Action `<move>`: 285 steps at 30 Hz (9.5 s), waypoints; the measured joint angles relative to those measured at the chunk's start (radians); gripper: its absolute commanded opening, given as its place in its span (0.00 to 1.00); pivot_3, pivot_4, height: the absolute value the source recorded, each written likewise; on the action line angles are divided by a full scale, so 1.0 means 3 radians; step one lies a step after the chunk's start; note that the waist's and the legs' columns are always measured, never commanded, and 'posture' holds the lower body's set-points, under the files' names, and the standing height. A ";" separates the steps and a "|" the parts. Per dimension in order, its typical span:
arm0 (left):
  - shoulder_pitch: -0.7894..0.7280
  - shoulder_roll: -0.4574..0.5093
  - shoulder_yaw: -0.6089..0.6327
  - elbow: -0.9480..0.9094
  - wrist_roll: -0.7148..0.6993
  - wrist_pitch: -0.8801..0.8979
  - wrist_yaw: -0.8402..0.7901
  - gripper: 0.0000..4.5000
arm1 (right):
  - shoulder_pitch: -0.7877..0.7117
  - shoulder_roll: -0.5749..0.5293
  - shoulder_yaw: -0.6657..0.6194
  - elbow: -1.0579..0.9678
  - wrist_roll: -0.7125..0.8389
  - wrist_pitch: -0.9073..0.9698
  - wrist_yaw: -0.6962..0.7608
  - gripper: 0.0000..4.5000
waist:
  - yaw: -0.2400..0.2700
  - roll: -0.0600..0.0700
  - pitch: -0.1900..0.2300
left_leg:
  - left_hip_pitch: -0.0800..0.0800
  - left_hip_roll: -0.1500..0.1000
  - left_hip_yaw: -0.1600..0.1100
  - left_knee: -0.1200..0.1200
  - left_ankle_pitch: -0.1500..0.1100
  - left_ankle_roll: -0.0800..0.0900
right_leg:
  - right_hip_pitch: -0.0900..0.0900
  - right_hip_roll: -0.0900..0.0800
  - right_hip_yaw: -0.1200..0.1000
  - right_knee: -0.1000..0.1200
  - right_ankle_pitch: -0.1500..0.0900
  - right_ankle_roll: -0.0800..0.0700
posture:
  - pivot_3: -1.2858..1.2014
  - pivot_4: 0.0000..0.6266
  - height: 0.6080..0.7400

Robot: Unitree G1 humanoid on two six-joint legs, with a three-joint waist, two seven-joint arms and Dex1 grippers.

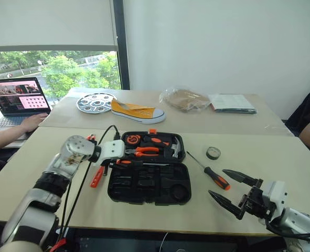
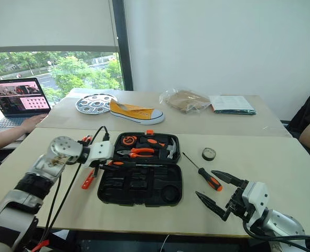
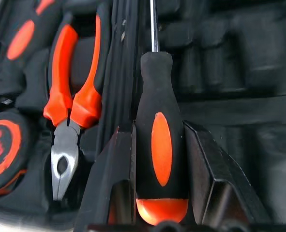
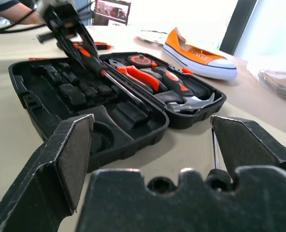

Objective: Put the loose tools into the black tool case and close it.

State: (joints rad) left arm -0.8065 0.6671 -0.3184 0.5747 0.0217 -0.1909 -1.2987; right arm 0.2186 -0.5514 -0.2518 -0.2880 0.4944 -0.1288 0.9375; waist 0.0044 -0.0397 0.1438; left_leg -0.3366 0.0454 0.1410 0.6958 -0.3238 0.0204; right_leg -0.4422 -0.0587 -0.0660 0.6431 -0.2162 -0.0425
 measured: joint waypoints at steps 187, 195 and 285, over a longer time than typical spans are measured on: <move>0.3277 0.0294 0.2240 -0.2658 -0.1942 0.1284 0.0468 1.00 | -0.3403 0.0213 0.2172 0.1353 -0.1031 0.2413 0.1094 0.01 | -0.0059 0.0018 0.0007 | -0.0016 0.0017 0.0001 -0.0003 0.0009 -0.0023 | -0.0054 -0.0004 -0.0008 0.0012 0.0024 -0.0045 | 0.52 0.24 1.00; 0.3220 0.0293 0.2216 -0.2648 -0.1939 0.1284 0.0468 1.00 | -0.3433 0.0270 0.2124 0.1681 -0.1197 0.2261 0.0859 0.01 | -0.0066 0.0017 0.0007 | -0.0030 0.0016 0.0003 -0.0003 0.0007 -0.0019 | -0.0060 -0.0003 -0.0010 0.0001 0.0023 -0.0044 | 0.52 0.24 1.00; 0.0881 0.0403 0.0264 -0.1273 -0.0706 0.0927 -0.0323 0.11 | -0.0898 -0.0318 0.0256 -0.0022 0.0135 0.0565 0.0512 1.00 | 0.0004 0.0004 0.0016 | -0.0015 0.0001 0.0002 -0.0002 0.0002 -0.0012 | -0.0044 0.0009 0.0004 0.0001 0.0015 -0.0026 | 0.52 0.24 1.00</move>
State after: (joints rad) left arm -0.5422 0.7880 -0.2393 0.1928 -0.1900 0.0873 -1.3957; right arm -0.0509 -0.6467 -0.1750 -0.2946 0.5349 0.0406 1.0911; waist 0.0055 -0.0384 0.1486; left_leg -0.3412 0.0458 0.1415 0.6951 -0.3232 0.0168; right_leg -0.4556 -0.0561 -0.0647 0.6434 -0.2117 -0.0503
